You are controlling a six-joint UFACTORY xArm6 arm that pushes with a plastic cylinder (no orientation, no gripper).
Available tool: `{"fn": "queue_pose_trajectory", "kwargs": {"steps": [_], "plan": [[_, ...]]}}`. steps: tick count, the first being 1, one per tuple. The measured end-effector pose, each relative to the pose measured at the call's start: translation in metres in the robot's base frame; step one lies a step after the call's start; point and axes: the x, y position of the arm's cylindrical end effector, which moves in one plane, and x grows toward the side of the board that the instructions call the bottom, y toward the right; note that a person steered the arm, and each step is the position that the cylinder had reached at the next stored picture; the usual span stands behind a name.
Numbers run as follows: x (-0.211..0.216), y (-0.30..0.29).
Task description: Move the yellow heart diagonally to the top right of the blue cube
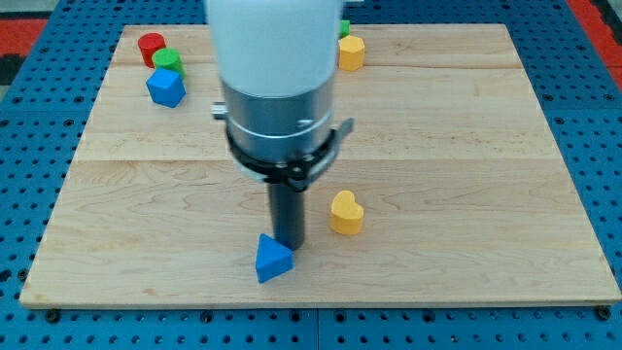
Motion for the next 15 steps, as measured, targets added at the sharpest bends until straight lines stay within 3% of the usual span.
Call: {"fn": "queue_pose_trajectory", "kwargs": {"steps": [1, 2, 6, 7, 8, 9, 10, 12, 15], "plan": [[0.007, 0.021], [0.016, 0.096], [-0.119, -0.002], [-0.14, -0.018], [-0.131, -0.01], [-0.127, 0.025], [-0.154, 0.029], [-0.208, -0.027], [-0.147, 0.01]]}}
